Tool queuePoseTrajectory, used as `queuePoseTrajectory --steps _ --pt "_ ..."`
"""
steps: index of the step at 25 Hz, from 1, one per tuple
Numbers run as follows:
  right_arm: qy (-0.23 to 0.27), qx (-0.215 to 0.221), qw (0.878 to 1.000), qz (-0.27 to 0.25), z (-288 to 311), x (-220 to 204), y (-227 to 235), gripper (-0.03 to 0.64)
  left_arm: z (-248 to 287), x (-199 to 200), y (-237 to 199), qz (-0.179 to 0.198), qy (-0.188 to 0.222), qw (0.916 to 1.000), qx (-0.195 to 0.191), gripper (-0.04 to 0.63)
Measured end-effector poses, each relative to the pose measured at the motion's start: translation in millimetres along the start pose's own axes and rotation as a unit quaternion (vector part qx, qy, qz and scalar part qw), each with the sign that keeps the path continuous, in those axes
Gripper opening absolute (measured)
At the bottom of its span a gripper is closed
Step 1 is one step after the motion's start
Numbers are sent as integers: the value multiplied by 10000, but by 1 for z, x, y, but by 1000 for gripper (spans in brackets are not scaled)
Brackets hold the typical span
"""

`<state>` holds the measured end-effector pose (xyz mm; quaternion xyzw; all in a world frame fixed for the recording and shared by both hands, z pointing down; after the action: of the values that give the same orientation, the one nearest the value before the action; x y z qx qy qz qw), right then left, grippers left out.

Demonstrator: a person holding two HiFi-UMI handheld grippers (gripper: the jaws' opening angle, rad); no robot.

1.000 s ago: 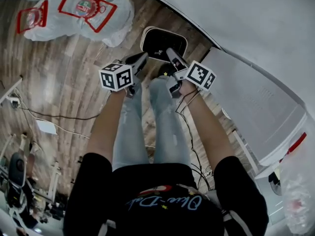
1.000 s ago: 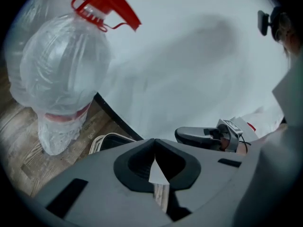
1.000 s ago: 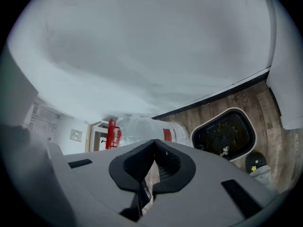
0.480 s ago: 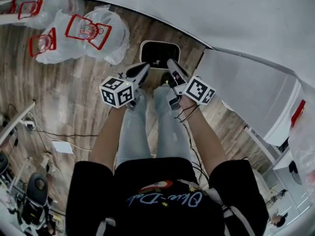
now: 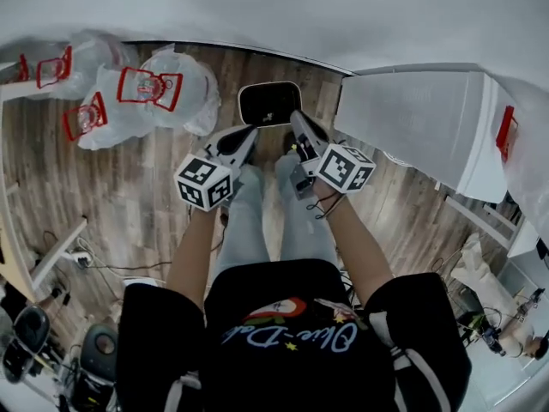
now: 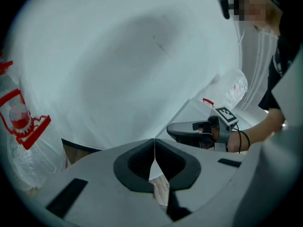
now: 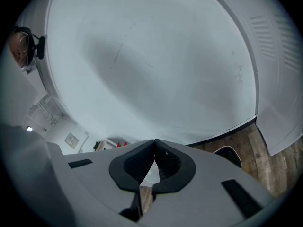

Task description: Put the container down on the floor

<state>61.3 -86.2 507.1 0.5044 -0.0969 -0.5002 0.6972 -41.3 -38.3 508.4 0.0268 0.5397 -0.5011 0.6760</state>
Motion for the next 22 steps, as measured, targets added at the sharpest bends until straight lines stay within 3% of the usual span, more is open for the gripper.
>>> queuePoseTrajectory --steps 4,12,22 --pt "295 36 9995 -72 -24 11 -17 -2 -12 23 18 279 42 9996 -75 5" --pt "615 170 9955 -707 -60 38 -65 0 -34 79 52 777 376 9961 -161 5" --pt "1035 464 9835 -1411 -104 63 -134 -1 -80 122 81 870 593 9943 -137 5"
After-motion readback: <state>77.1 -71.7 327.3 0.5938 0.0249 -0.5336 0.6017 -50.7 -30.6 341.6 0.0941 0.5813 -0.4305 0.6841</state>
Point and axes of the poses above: the fingertips, and each gripper's own axes: z forward along the fingers, y to its right, x out of its top, the point moved 1 cm from there along -z, backward along the fingers, and after that the axes turned 8 degrees about z, right-handed, at the moved point
